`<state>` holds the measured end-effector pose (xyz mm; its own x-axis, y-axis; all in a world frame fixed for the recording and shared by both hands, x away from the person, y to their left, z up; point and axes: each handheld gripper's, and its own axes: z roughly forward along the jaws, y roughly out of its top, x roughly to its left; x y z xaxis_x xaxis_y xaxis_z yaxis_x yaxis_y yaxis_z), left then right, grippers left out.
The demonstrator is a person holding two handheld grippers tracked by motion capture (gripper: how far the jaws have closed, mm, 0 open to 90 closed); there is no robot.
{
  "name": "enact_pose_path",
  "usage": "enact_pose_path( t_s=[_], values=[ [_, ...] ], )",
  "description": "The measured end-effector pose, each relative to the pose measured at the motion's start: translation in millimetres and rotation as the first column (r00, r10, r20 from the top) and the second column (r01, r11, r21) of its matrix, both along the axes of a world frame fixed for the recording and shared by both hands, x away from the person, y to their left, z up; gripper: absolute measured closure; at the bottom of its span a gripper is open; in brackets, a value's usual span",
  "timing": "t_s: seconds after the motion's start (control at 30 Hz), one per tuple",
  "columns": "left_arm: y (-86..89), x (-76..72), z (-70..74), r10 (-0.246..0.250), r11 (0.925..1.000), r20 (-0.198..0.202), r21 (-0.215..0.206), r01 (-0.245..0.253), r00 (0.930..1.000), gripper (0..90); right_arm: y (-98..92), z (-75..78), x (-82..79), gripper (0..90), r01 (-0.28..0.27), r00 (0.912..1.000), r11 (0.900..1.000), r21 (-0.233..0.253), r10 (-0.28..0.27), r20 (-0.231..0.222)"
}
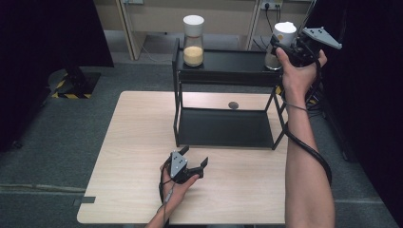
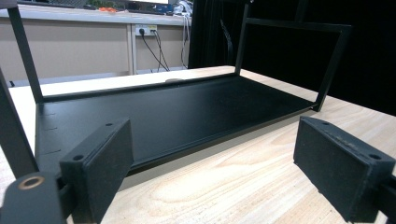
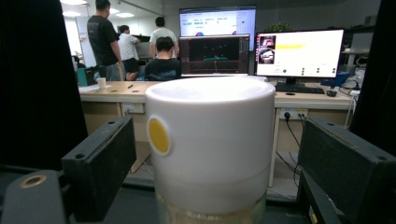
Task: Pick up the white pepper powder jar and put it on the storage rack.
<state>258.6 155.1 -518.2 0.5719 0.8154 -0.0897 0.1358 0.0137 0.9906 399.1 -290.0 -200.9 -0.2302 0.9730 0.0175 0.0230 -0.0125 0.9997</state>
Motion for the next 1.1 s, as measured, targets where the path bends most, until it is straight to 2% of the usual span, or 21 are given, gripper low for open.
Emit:
enact_pose_path(
  t_s=[0.23,0.53,0.83,1.1],
  values=[
    [-0.2,0.1,0.4,0.000,1.0000,-0.001,0.003,0.000,1.0000,11.5,-3.6,-1.0,-11.9,7.7,-0.016,0.9997,0.999,-0.036,0.015,-0.020],
    [-1.1,-0.4,0.5,0.002,1.0000,0.001,0.007,-0.002,1.0000,11.5,-3.1,-6.8,-34.9,7.3,-0.036,0.9993,0.998,-0.057,0.036,0.008],
    [-0.7,0.3,1.0,0.001,1.0000,-0.004,0.006,-0.001,1.0000,11.5,-1.0,-14.8,-51.2,7.4,-0.032,0.9995,0.998,-0.056,0.032,-0.002],
    [-1.1,-0.2,1.2,0.004,1.0000,-0.003,0.007,-0.004,1.0000,11.5,-2.2,-26.0,-64.9,7.4,-0.045,0.9989,0.998,-0.054,0.046,0.010]
  ],
)
